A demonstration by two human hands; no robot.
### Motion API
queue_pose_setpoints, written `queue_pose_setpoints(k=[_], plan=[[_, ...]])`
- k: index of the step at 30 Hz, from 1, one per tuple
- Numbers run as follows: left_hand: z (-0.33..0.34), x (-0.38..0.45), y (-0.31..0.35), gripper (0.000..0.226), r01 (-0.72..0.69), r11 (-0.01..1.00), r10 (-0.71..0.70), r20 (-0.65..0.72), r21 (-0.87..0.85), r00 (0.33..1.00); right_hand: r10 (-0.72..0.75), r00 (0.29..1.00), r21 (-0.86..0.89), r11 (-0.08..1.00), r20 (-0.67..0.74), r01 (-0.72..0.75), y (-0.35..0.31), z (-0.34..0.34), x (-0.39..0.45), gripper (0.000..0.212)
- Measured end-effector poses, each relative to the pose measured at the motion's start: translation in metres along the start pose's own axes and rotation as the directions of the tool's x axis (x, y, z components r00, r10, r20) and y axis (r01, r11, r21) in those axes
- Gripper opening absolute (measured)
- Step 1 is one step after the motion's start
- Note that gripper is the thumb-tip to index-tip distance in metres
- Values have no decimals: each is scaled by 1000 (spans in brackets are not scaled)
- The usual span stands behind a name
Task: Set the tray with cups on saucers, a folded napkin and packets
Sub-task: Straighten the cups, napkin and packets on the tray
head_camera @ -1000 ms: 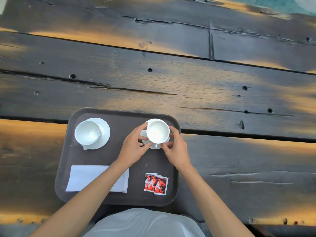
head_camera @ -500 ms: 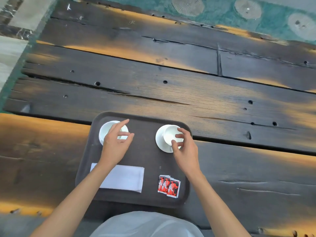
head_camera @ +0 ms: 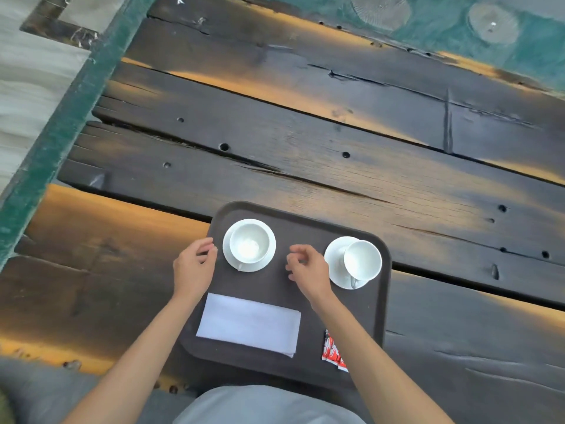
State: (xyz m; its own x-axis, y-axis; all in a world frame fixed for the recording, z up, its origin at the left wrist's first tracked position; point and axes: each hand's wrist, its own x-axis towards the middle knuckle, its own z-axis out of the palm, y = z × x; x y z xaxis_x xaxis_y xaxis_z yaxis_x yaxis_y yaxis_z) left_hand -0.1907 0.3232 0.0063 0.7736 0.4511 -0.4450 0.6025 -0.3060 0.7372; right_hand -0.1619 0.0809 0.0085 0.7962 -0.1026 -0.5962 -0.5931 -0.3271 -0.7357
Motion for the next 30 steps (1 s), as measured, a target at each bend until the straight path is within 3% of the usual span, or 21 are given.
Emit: queue_pose_setpoints(k=[9, 15, 30], plan=[[18, 26, -1, 29, 93, 995, -94, 30, 48, 995, 163, 986, -21, 986, -40, -164, 4, 42, 24, 9], [26, 29, 3, 27, 119, 989, -117, -20, 85, 993, 237, 969, 93, 969, -75, -229, 4, 47, 32, 3], [50, 24, 14, 28, 99, 993, -102, 49, 58, 994, 271, 950, 142, 958, -154, -250, 9, 24, 39, 11]])
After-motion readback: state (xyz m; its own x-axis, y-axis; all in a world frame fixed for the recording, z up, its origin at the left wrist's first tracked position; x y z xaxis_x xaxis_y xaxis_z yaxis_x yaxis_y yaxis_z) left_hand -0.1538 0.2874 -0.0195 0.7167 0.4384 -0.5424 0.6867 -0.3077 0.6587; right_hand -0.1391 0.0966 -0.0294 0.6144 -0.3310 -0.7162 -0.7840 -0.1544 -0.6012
